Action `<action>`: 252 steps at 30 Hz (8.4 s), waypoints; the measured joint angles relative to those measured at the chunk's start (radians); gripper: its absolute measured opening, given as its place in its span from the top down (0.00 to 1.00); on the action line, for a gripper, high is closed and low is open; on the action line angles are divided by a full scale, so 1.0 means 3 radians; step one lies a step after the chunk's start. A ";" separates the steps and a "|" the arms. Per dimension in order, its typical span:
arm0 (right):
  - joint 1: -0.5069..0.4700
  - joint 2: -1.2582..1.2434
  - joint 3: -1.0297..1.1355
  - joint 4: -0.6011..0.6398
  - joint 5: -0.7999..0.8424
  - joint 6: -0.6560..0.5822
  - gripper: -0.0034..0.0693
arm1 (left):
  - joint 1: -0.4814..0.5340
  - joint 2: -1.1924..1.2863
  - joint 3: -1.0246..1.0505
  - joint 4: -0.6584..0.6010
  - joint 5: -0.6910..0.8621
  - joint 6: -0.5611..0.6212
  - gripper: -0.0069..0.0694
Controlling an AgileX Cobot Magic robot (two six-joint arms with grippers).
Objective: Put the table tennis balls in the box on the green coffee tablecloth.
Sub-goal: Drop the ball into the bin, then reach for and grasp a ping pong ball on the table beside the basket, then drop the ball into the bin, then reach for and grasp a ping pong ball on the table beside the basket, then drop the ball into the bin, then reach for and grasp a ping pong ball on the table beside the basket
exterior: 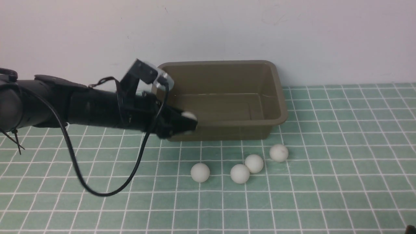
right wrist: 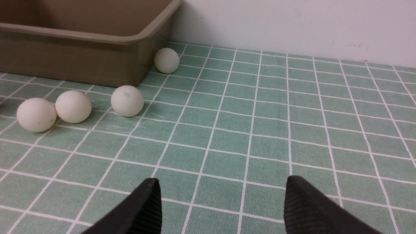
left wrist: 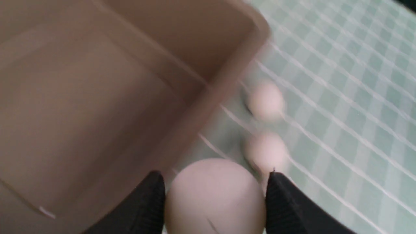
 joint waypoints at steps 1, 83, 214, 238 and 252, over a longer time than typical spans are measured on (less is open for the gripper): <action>0.0000 0.0000 0.0000 0.0000 0.0000 0.0000 0.32 | 0.0000 0.0003 0.0000 -0.0323 -0.0172 0.0249 0.45; 0.0000 0.0000 0.0000 0.0000 0.0000 -0.0003 0.32 | -0.1194 -0.0463 0.0157 0.1329 -0.1665 -0.1612 0.45; 0.0000 0.0000 0.0000 0.0000 0.0000 -0.0013 0.32 | -0.0448 0.0538 -0.0849 -0.0782 -0.1729 0.1643 0.23; 0.0000 0.0000 0.0000 0.0000 0.0000 -0.0013 0.32 | -0.1236 -0.0108 -0.0342 0.0191 -0.0979 -0.0368 0.24; 0.0000 0.0000 0.0000 0.0000 0.0000 -0.0013 0.32 | -0.1386 0.0092 -0.0293 0.0371 -0.1184 -0.0906 0.26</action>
